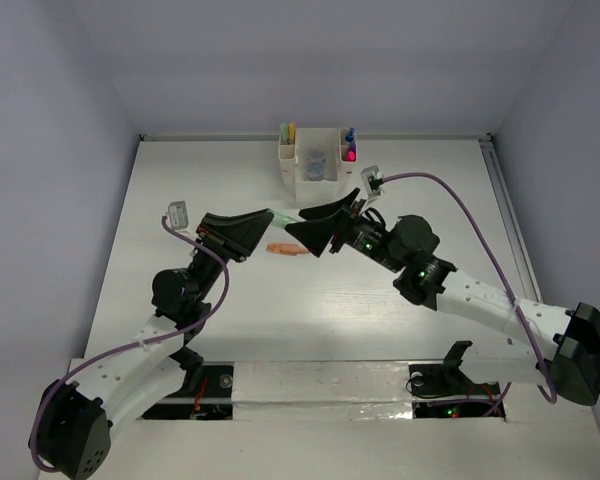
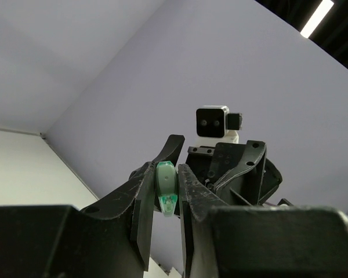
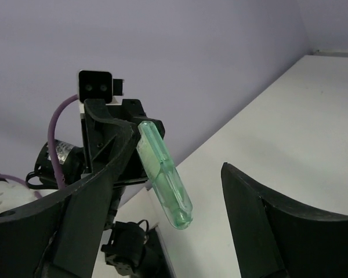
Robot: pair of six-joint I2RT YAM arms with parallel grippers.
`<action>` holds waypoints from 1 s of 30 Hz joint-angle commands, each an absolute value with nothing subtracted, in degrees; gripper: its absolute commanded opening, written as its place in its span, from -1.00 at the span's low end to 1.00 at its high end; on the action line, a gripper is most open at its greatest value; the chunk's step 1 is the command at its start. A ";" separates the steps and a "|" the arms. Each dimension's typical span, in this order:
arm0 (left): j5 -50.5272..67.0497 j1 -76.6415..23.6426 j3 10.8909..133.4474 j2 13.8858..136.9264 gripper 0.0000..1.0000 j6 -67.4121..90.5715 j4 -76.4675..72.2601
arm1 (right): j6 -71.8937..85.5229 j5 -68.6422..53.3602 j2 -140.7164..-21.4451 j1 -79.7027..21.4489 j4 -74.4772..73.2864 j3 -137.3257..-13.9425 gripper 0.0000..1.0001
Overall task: Sort the stationery into containers
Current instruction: Close the pen cap on the pen, then place the pen in the storage box.
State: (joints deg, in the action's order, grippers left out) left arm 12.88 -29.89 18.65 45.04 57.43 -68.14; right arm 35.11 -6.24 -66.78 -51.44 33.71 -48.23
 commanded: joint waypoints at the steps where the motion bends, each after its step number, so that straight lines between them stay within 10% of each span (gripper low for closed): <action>1: 14.59 -29.88 18.72 44.12 -1.00 58.10 -74.27 | 37.44 -9.13 -66.36 -51.33 39.46 -48.16 0.59; 9: 15.03 -29.88 18.72 43.69 -1.00 58.89 -76.03 | 39.11 -13.27 -66.97 -51.33 43.06 -47.20 -0.01; 18: 14.85 -29.88 17.76 42.72 -1.00 59.41 -78.39 | 41.31 -16.26 -68.29 -51.33 46.75 -45.97 -0.08; 30: 17.32 -29.88 15.12 40.96 -1.00 59.68 -73.06 | 36.49 -13.36 -66.01 -51.33 45.45 -45.78 -1.00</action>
State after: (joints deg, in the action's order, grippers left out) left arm 15.03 -29.87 16.80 42.81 60.07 -72.75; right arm 40.27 -15.88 -67.88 -51.42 43.92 -44.84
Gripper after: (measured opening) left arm 0.155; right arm 0.239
